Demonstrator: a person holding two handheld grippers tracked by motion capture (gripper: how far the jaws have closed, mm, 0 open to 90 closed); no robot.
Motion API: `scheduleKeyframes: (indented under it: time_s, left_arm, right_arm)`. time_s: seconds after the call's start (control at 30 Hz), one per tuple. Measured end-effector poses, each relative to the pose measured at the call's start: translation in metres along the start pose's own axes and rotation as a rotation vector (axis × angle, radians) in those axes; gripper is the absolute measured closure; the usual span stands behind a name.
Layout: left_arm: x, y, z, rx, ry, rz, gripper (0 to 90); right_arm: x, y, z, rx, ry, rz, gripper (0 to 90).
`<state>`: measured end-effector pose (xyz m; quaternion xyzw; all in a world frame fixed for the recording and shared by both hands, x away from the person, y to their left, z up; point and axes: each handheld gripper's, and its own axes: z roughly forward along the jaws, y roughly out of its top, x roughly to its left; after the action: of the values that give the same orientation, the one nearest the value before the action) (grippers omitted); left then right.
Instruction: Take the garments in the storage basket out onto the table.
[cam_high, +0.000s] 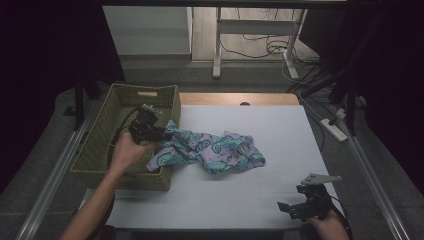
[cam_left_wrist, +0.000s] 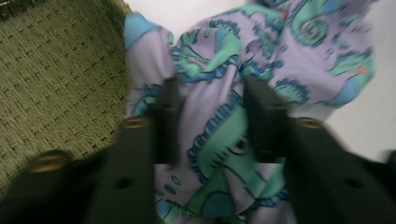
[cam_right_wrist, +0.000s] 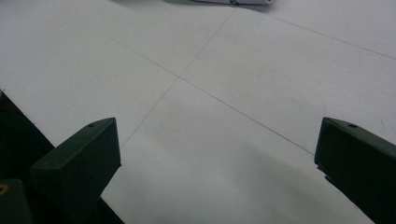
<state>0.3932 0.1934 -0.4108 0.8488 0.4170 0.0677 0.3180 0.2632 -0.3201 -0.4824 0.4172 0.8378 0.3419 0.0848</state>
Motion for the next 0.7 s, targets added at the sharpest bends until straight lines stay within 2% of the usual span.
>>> scheduleKeyframes:
  time_s: [0.07, 0.1, 0.17, 0.2, 0.23, 0.27, 0.3, 0.33, 0.37, 0.4, 0.43, 0.47, 0.53, 0.57, 0.6, 0.63, 0.7]
  left_arm:
    - [-0.002, 0.003, -0.003, 0.005, 0.016, 0.005, 80.3]
    - [-0.007, 0.011, -0.007, -0.018, 0.018, 0.018, 80.7]
    - [-0.009, 0.015, -0.009, -0.035, 0.011, 0.024, 80.9]
    - [-0.013, 0.025, -0.012, -0.091, -0.023, 0.024, 81.2]
    - [-0.013, 0.025, -0.012, -0.091, -0.023, 0.024, 81.3]
    - [-0.018, 0.036, -0.013, -0.132, -0.058, 0.027, 81.3]
    - [-0.022, 0.045, -0.012, -0.153, -0.074, 0.034, 81.3]
    - [-0.026, 0.052, -0.01, -0.16, -0.089, 0.042, 81.2]
    - [-0.026, 0.052, -0.01, -0.16, -0.089, 0.042, 81.2]
    - [-0.035, 0.066, -0.006, -0.187, -0.12, 0.057, 81.2]
    - [-0.039, 0.073, -0.003, -0.195, -0.139, 0.064, 81.2]
    - [-0.039, 0.073, -0.003, -0.195, -0.139, 0.064, 81.2]
    - [-0.05, 0.086, 0.005, -0.204, -0.162, 0.081, 81.2]
    - [-0.059, 0.098, 0.017, -0.197, -0.176, 0.095, 81.0]
    - [-0.063, 0.103, 0.023, -0.192, -0.175, 0.101, 81.0]
    - [-0.063, 0.103, 0.023, -0.192, -0.175, 0.101, 81.0]
    - [-0.069, 0.11, 0.037, -0.179, -0.176, 0.109, 80.9]
  right_arm:
    - [0.0, 0.0, 0.0, -0.004, 0.0, 0.001, 0.5]
    - [0.0, 0.0, 0.0, -0.007, 0.0, 0.003, 0.4]
    - [0.0, 0.0, 0.0, -0.006, 0.001, 0.004, 0.5]
    - [0.0, 0.0, 0.0, -0.006, 0.002, 0.004, 0.4]
    - [0.0, 0.0, 0.0, -0.006, 0.002, 0.004, 0.4]
    - [0.0, 0.0, 0.0, -0.006, 0.003, 0.003, 0.5]
    - [0.0, 0.0, 0.0, -0.007, 0.004, 0.004, 0.4]
    - [0.0, 0.0, 0.0, -0.01, 0.004, 0.006, 0.4]
    - [-0.001, 0.0, 0.0, -0.008, 0.006, 0.006, 0.4]
    - [-0.001, 0.0, 0.0, -0.008, 0.007, 0.007, 0.4]
    - [-0.001, 0.0, 0.0, -0.007, 0.008, 0.006, 0.4]
    - [-0.001, 0.0, 0.0, -0.007, 0.007, 0.005, 0.5]
    - [-0.001, 0.0, 0.0, -0.008, 0.007, 0.005, 0.4]
    - [-0.001, 0.0, -0.001, -0.008, 0.007, 0.005, 0.4]
    - [-0.001, 0.0, -0.001, -0.008, 0.007, 0.005, 0.5]
    - [-0.001, 0.0, -0.001, -0.008, 0.007, 0.005, 0.4]
    - [-0.001, 0.0, -0.001, -0.009, 0.008, 0.004, 0.4]
